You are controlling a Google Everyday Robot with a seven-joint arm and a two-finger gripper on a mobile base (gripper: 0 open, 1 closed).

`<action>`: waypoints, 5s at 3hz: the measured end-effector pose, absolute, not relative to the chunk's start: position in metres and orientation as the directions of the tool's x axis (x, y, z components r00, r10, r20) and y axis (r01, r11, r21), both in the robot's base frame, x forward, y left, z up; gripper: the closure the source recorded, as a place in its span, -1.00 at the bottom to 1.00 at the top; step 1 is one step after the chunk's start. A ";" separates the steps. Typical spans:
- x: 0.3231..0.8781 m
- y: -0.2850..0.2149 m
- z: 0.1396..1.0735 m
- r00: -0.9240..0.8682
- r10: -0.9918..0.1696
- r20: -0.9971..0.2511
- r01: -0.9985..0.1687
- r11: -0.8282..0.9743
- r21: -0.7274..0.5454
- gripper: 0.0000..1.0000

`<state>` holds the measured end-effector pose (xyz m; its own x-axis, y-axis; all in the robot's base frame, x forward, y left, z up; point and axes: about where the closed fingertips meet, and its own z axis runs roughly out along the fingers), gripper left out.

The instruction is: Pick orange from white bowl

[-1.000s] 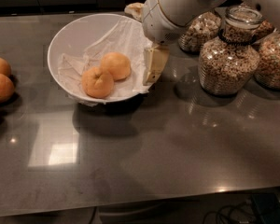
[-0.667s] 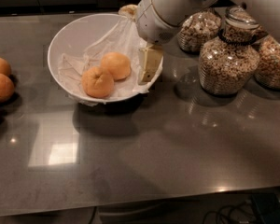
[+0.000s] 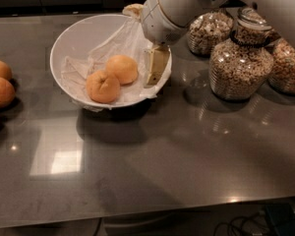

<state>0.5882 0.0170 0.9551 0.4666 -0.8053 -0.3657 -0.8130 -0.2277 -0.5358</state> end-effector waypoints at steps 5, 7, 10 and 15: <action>0.631 0.050 0.909 0.472 -0.774 -0.421 -0.851 -0.276 -0.447 -0.54; 0.638 0.051 0.895 0.462 -0.775 -0.430 -0.861 -0.276 -0.427 -0.44; 0.651 0.064 0.871 0.473 -0.762 -0.441 -0.868 -0.317 -0.383 -0.46; 0.655 0.075 0.861 0.489 -0.749 -0.446 -0.866 -0.356 -0.351 1.00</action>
Offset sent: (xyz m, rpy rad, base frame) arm 0.0486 0.0364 -0.0383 0.0160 0.0972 0.0720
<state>0.6547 0.0750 0.8608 0.4889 -0.7494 -0.4464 -0.8661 -0.3559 -0.3510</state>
